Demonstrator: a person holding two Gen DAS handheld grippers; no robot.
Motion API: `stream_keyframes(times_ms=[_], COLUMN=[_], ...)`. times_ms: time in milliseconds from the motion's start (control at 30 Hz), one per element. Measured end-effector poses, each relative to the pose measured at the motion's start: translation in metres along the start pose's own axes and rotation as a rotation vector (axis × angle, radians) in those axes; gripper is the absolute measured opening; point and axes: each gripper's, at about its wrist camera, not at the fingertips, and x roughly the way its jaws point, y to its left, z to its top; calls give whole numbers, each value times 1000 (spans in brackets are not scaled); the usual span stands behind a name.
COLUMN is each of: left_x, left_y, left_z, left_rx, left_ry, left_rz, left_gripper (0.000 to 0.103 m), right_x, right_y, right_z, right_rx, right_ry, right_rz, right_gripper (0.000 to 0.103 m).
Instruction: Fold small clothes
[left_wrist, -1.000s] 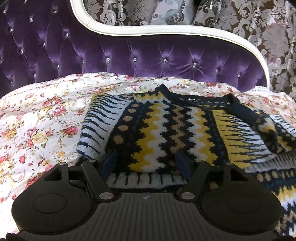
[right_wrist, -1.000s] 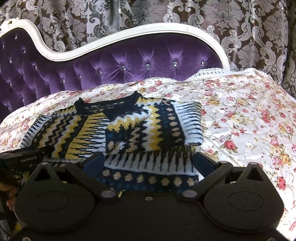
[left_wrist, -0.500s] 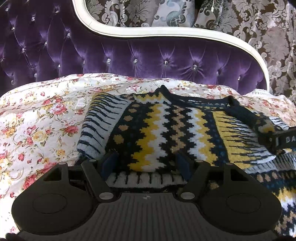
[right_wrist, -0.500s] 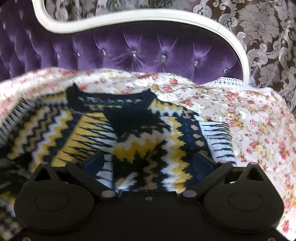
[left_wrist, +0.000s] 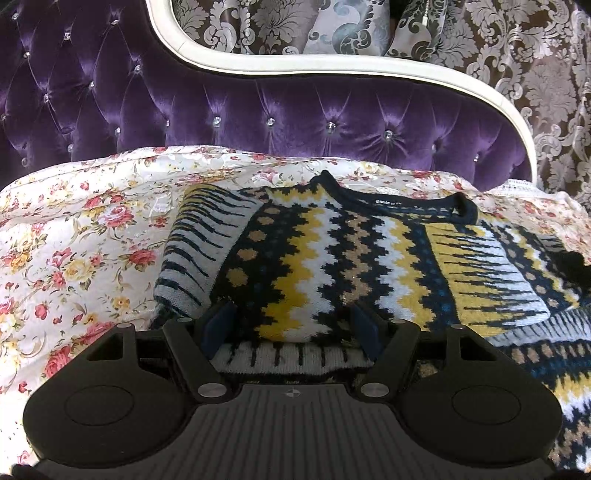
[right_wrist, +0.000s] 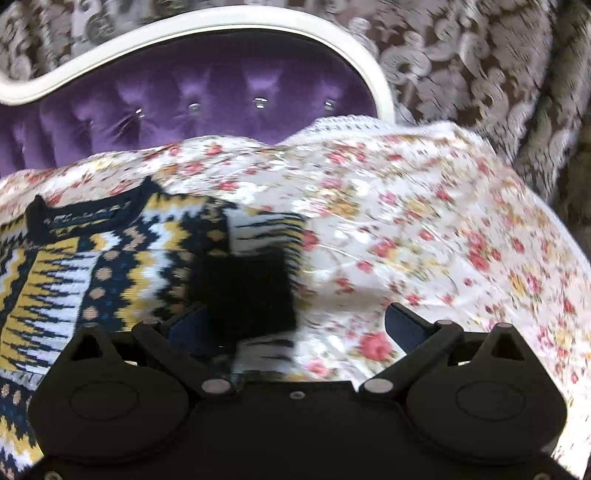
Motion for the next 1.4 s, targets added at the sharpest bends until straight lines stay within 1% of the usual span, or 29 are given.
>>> stream_keyframes(times_ms=[100,200,267,333,367,433,467,533,600,667,767,800,867,900,1033,1200,1300,1400], left_x=[0,-1,-1,-1,-1,0,0,0,0,0,-7,-10,-21,-27,-66,-123,-156,-185], left_y=[0,-1,-1,-1,-1,-2,-1,-2,-3,-2,0,1,6,8,16,16,15,14], left_z=[0,0,0,0,0,1,0,0,1,4,12,14,16,15,12,6,-2,-12], left_rx=[0,0,1,0,-1,2,3,11,17,14,36,35,14,4,-11,47,81,86], left_ry=[-2,-3,-2,-3,-3,-1,-2,1,7,15,57,73,111,118,101,72,61,56], left_rz=[0,3,4,3,3,6,6,11,13,4,-12,-17,-36,-44,-38,-8,-18,-28], left_gripper=[68,68,68,68,68,68,68,69,68,68,69,69,69,69,69,69,71,71], right_x=[-5,-8,-2,12,18,20,20,18,18,18,13,7,-9,-18,-64,-121,-147,-168], right_y=[-11,-6,4,10,10,4,2,3,2,0,-2,-5,-10,-11,-19,-25,-28,-32], right_z=[2,1,-1,-7,-10,-16,-17,-19,-18,-16,-12,-12,-15,-17,-30,-55,-73,-93], right_rx=[58,37,-4,-39,-35,24,33,9,10,13,18,30,44,44,54,54,48,72], right_ry=[-26,-41,-28,17,31,15,11,-1,0,13,44,52,38,33,6,-6,-2,12], right_rz=[14,39,23,2,5,36,44,40,46,54,71,87,124,139,218,293,333,378], right_gripper=[101,101,101,101,101,102,102,102,103,103,102,102,102,102,102,102,103,103])
